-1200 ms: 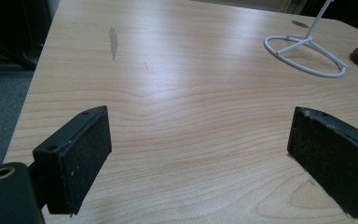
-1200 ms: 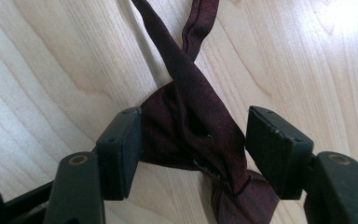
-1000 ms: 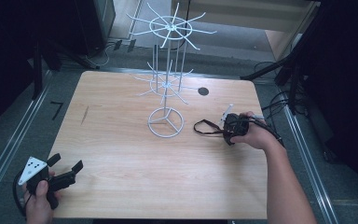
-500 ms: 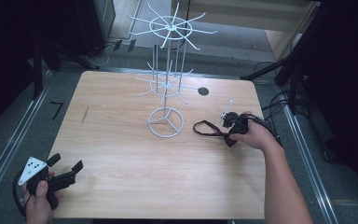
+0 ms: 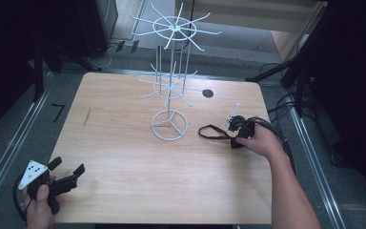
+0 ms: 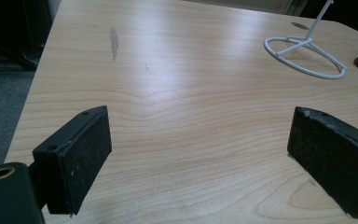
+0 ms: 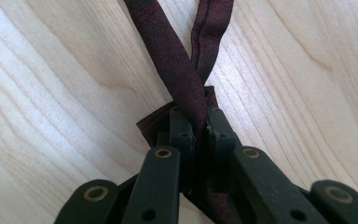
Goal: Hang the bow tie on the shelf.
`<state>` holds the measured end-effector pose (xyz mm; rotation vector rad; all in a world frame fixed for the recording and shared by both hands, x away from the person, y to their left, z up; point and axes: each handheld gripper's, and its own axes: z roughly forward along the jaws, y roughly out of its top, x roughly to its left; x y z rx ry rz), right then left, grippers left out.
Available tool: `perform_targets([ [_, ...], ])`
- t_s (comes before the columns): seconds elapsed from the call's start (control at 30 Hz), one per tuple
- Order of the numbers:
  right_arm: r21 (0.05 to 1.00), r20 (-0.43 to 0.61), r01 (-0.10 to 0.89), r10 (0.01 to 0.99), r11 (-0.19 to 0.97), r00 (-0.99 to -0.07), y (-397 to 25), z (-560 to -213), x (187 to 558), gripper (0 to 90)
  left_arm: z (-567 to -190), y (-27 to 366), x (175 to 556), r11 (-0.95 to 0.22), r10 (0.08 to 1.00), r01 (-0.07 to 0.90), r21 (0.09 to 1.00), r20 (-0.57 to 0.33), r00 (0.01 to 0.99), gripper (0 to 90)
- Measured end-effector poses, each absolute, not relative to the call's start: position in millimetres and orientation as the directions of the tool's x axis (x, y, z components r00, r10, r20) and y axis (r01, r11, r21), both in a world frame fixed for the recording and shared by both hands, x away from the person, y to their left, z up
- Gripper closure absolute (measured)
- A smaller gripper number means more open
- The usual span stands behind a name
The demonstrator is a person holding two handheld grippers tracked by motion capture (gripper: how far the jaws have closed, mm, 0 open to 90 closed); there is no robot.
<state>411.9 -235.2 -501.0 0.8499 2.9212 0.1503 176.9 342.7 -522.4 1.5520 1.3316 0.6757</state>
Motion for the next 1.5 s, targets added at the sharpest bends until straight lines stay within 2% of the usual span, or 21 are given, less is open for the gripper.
perform_targets([
  [0.17,0.137,-0.105,0.594,0.608,0.793,-0.787,-233,-502,404,86.2,-522,343,177,0.038,0.953,0.430,0.902,-0.162,0.256,6.8],
  [0.33,0.198,-0.016,0.676,0.692,0.709,-0.721,-239,-501,401,86.3,-522,342,177,0.036,0.954,0.431,0.902,-0.160,0.254,6.8],
  [0.53,0.260,-0.003,0.694,0.719,0.671,-0.695,-244,-495,398,86.5,-522,342,177,0.037,0.953,0.433,0.901,-0.161,0.255,6.8],
  [0.97,0.567,-0.052,0.612,0.766,0.551,-0.641,-241,-450,380,86.6,-522,343,177,0.037,0.953,0.430,0.902,-0.161,0.256,6.8],
  [1.2,0.717,0.024,0.572,0.806,0.398,-0.591,-251,-440,369,86.5,-522,342,177,0.036,0.954,0.431,0.902,-0.160,0.255,6.8],
  [1.5,0.832,0.063,0.490,0.834,0.259,-0.548,-253,-430,355,86.4,-522,342,177,0.032,0.955,0.432,0.901,-0.154,0.252,6.8],
])
